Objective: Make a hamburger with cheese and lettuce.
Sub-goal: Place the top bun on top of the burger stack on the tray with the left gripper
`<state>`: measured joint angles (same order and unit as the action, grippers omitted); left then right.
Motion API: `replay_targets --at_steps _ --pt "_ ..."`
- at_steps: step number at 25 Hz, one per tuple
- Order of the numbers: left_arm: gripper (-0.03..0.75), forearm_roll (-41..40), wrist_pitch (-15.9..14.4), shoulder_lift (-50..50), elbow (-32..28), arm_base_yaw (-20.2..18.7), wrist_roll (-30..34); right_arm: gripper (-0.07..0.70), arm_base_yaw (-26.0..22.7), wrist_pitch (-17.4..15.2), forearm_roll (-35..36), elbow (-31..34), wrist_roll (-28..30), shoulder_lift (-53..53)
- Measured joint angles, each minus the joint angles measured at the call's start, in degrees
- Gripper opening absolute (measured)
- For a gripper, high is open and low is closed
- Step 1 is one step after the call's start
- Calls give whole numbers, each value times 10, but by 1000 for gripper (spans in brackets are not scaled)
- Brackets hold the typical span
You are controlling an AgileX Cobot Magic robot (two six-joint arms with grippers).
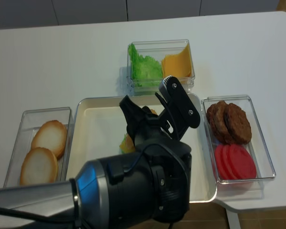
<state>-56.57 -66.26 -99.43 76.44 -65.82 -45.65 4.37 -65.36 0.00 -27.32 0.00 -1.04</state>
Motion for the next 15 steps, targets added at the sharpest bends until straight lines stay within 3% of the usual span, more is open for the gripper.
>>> replay_targets --at_steps 15 --pt "244 33 23 0 0 0 -1 230 0 0 0 0 0 0"
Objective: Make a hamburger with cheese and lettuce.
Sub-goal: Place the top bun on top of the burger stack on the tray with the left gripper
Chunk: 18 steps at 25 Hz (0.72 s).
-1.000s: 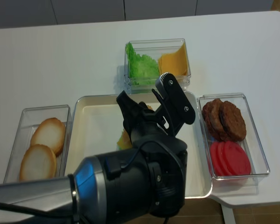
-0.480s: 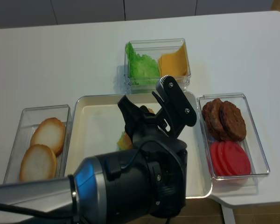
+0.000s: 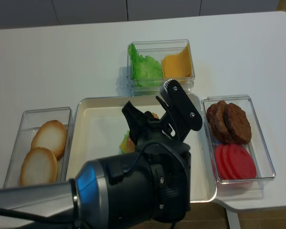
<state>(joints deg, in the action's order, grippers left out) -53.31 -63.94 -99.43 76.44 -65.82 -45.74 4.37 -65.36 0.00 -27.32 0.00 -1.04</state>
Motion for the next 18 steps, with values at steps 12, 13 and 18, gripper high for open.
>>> replay_targets --at_steps 12,13,18 --pt "292 20 13 0 0 -4 0 228 0 0 0 0 0 0" --pt "307 24 13 0 0 -4 0 228 0 0 0 0 0 0" --pt "340 25 13 0 0 -4 0 228 0 0 0 0 0 0"
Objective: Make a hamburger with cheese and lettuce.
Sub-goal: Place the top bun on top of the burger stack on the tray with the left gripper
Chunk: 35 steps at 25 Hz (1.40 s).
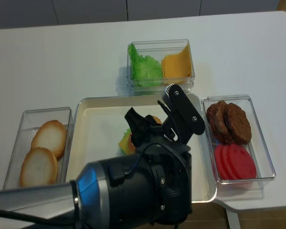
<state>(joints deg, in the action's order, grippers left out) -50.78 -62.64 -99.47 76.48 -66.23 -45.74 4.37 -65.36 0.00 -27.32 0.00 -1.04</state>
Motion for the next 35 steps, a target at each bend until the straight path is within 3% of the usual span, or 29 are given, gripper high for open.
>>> replay_targets --at_steps 12,35 --pt "346 0 0 -1 0 0 0 228 0 0 0 0 -3 0" --pt "459 1 2 -13 0 0 0 228 0 0 0 0 -4 0"
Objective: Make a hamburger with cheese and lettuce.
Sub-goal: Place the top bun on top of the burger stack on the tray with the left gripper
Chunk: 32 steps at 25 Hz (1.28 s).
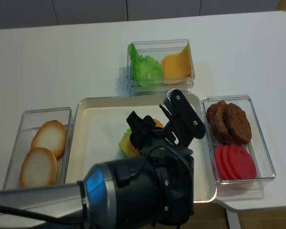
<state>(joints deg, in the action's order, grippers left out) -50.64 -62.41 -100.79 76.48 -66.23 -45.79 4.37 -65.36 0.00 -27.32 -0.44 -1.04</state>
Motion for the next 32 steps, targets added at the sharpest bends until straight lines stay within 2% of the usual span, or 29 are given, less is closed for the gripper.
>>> replay_targets --at_steps 9,28,32 --pt "482 0 -24 0 0 0 0 228 0 0 0 0 0 0" --pt "484 0 -19 0 0 4 0 228 0 0 0 0 0 0" --pt "522 0 -13 0 0 4 0 228 0 0 0 0 0 0"
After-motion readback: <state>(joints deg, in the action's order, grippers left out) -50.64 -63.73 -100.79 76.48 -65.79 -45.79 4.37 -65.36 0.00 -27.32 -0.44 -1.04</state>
